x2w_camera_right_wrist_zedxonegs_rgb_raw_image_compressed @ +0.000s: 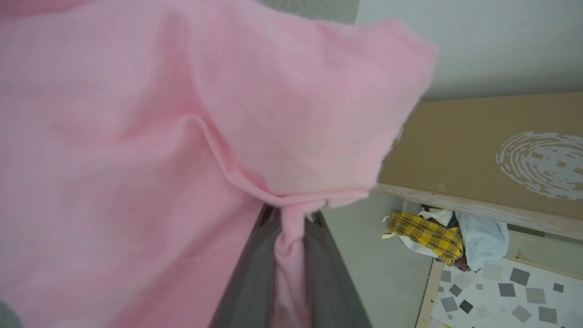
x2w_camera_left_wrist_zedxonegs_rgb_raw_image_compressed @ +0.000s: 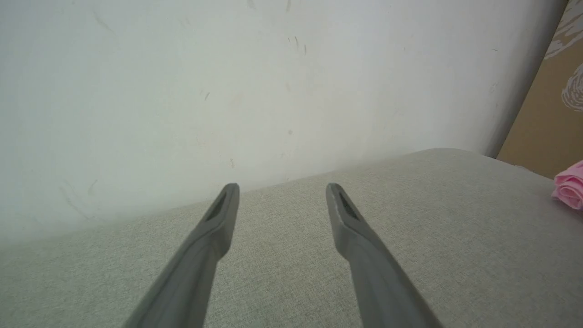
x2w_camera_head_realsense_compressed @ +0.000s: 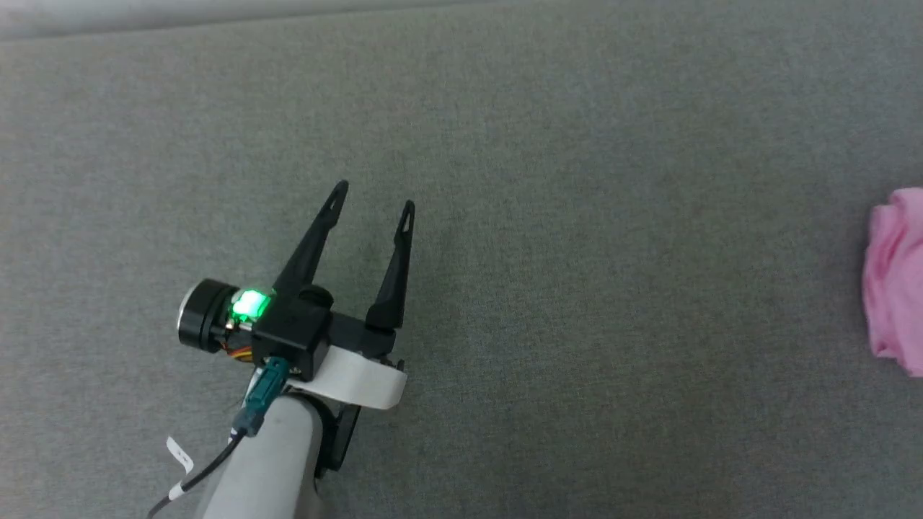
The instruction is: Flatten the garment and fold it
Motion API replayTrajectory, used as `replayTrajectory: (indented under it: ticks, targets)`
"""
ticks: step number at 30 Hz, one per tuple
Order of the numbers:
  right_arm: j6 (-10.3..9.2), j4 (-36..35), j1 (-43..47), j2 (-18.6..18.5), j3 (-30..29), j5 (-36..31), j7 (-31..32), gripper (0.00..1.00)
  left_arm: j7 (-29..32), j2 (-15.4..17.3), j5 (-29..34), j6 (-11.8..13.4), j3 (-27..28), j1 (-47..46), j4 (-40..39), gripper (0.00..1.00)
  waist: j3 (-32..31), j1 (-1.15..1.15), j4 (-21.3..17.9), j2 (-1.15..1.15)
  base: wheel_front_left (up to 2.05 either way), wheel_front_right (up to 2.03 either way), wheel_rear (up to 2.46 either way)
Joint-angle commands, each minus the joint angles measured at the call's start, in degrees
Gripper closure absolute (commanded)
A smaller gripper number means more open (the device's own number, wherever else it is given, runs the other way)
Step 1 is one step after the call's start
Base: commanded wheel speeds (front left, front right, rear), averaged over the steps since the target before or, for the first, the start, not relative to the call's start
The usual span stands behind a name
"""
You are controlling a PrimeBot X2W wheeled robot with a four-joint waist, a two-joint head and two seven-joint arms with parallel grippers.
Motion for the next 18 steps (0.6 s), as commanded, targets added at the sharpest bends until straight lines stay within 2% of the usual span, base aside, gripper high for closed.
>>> replayTrajectory:
  ticks: [1, 6, 17, 18]
  targets:
    - [-0.13, 3.12, -1.22, -0.21, -0.60, -1.59, -2.85, 1.00, -0.28, 0.49, 0.59, -0.28, -0.27, -1.37, -0.35, 0.00, 6.87, -0.02, -1.18, 0.00, 0.00, 0.00, 0.00]
    - [-0.13, 13.21, -4.24, 0.97, -4.86, -3.58, -9.21, 1.00, -0.28, 1.11, 0.87, 0.10, -0.36, -2.73, -0.71, 0.00, 9.85, -0.02, 0.11, 0.00, 0.00, 0.00, 0.00]
    - [-0.13, 26.98, -8.89, 3.71, -12.47, -8.00, -15.94, 1.00, -0.28, 1.32, 0.50, 0.71, -1.29, -3.23, -0.66, 0.00, 10.84, -0.02, 2.00, 0.00, 0.00, 0.00, 0.00]
    - [-0.13, 27.67, -9.40, 3.87, -13.00, -8.63, -16.76, 0.67, -0.28, 1.26, 0.39, 0.82, -1.40, -3.08, -0.49, 0.00, 10.35, -0.02, 2.05, 0.00, 0.00, 0.00, 0.00]
